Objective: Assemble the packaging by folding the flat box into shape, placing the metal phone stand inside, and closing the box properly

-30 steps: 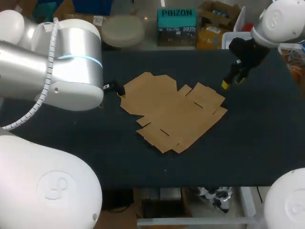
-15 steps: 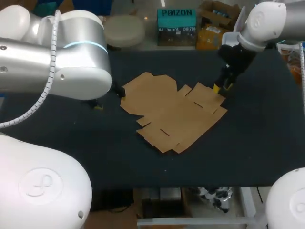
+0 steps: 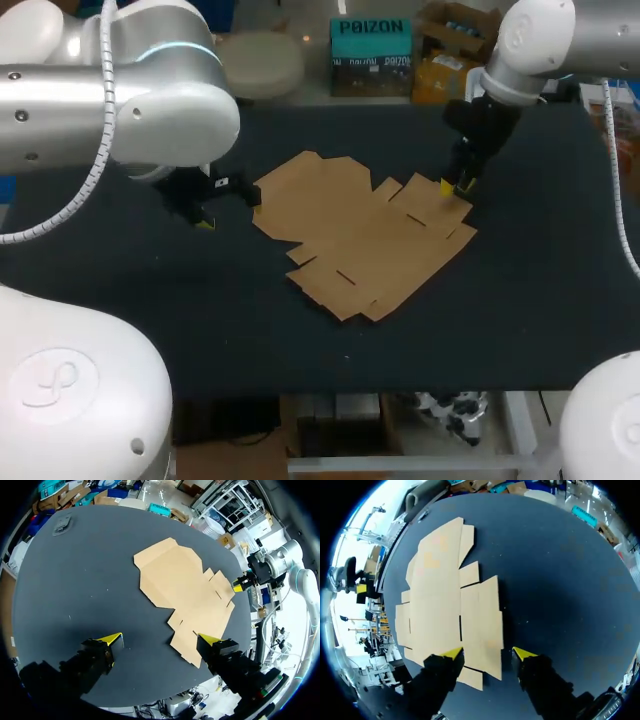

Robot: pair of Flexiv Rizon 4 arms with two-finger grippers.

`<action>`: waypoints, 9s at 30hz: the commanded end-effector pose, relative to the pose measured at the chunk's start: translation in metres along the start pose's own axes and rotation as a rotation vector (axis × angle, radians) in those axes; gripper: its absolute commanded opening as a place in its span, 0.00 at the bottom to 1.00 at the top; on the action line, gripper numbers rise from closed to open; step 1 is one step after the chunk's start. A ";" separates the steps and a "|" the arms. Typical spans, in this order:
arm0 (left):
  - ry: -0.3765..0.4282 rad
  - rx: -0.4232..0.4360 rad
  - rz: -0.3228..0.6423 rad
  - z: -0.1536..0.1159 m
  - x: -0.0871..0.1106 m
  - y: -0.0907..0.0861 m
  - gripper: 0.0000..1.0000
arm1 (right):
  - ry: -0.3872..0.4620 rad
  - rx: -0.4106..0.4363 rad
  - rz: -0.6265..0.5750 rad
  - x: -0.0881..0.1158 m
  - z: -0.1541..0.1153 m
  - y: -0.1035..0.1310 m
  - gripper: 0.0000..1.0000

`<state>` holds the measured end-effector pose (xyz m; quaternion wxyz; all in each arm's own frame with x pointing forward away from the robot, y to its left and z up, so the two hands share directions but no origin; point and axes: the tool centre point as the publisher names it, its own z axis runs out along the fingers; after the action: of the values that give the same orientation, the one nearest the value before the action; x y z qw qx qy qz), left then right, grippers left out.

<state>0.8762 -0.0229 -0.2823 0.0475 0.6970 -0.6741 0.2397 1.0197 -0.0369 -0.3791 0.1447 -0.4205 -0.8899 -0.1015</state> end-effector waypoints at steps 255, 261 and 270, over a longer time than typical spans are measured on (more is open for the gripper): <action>-0.009 -0.105 0.019 -0.011 0.001 -0.009 1.00 | 0.444 -0.184 0.559 0.120 0.035 -0.122 0.84; -0.009 -0.105 0.019 -0.011 0.001 -0.009 1.00 | 0.458 -0.186 0.560 0.128 0.042 -0.120 0.40; -0.009 -0.105 0.019 -0.011 0.001 -0.009 1.00 | 0.456 -0.149 0.560 0.129 0.054 -0.114 0.37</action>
<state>0.8820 -0.0181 -0.2697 0.0797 0.6880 -0.6927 0.2011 0.8390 -0.0026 -0.3878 0.3266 -0.6250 -0.6746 -0.2184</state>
